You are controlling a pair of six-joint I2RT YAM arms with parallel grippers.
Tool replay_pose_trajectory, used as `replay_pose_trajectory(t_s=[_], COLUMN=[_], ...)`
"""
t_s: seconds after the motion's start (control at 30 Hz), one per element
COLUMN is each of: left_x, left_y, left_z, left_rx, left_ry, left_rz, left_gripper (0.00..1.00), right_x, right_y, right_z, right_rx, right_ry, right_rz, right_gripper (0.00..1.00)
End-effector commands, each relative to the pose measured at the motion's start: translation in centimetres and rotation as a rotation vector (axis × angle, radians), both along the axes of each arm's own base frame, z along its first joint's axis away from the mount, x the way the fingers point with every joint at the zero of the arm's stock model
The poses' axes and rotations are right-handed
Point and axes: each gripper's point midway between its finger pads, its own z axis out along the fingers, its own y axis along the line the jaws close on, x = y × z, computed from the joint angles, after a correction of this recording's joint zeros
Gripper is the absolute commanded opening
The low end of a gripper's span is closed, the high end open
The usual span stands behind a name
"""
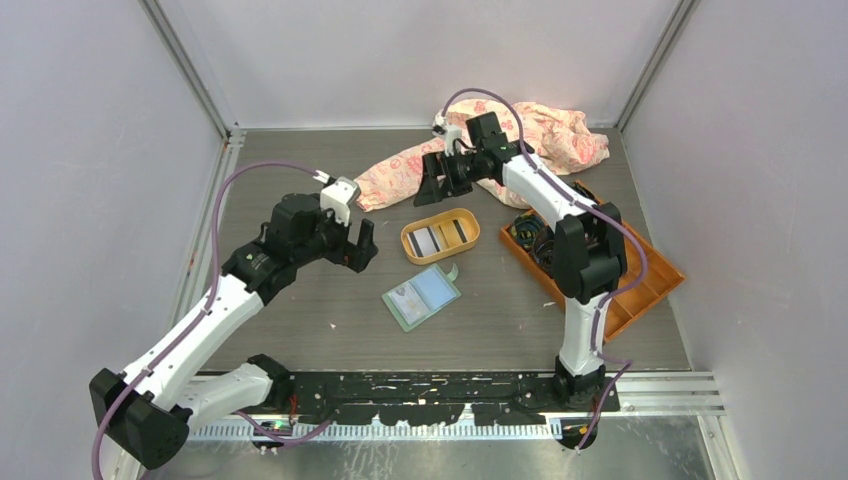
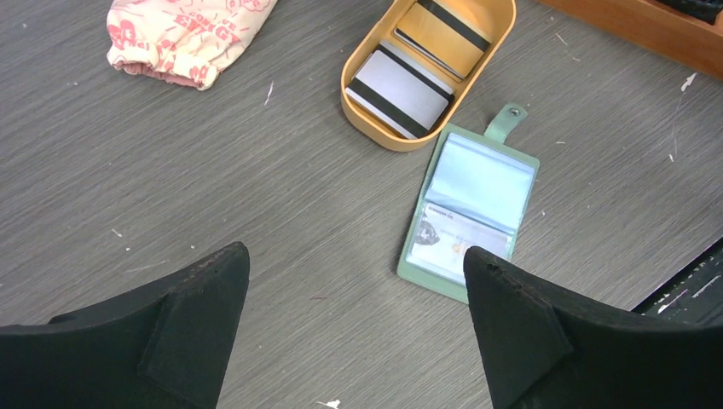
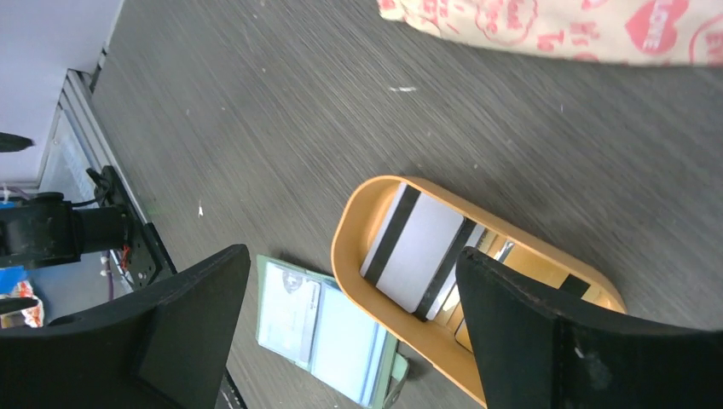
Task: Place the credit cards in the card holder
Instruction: Pick up the credit card from the storage box.
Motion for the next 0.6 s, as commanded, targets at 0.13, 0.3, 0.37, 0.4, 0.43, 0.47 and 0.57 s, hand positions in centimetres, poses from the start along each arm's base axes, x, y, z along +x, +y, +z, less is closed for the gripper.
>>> replay_pose_trajectory(t_s=[0.13,0.3,0.37,0.4,0.43,0.47,0.57], left_x=[1.0,1.0,1.0,1.0,1.0,1.0,0.9], left_y=[-0.1,-0.3,-0.3,-0.3,-0.3,-0.3,-0.5], left_z=[0.6,0.4,0.2,0.1,0.1,0.0,-0.2], left_rx=[-0.003,-0.007,-0.004,-0.003,-0.003,-0.002,-0.005], left_ry=[-0.049,-0.040,-0.035,-0.033,-0.032,-0.030,-0.025], left_rz=[0.010,0.000,0.001,0.001,0.000,-0.002,-0.009], left_gripper=[0.93,0.92,0.92,0.92,0.92,0.92,0.91], right_x=[0.3,-0.1,-0.2,-0.2,-0.2,-0.2,-0.4], right_y=[-0.4,-1.0,-0.8,-0.8,-0.8,-0.8,-0.8], right_z=[-3.0,-6.4,-7.2,-7.5,-7.8,-8.1,-9.2], right_rx=[-0.055,-0.102,-0.102,-0.103,-0.106,-0.109,-0.120], right_ry=[0.074,0.159,0.186,0.197,0.203,0.211,0.241], right_rz=[-0.047,-0.053,-0.051,-0.052,-0.052,-0.054,-0.052], right_gripper=[0.76,0.62,0.58,0.57,0.57,0.57,0.55])
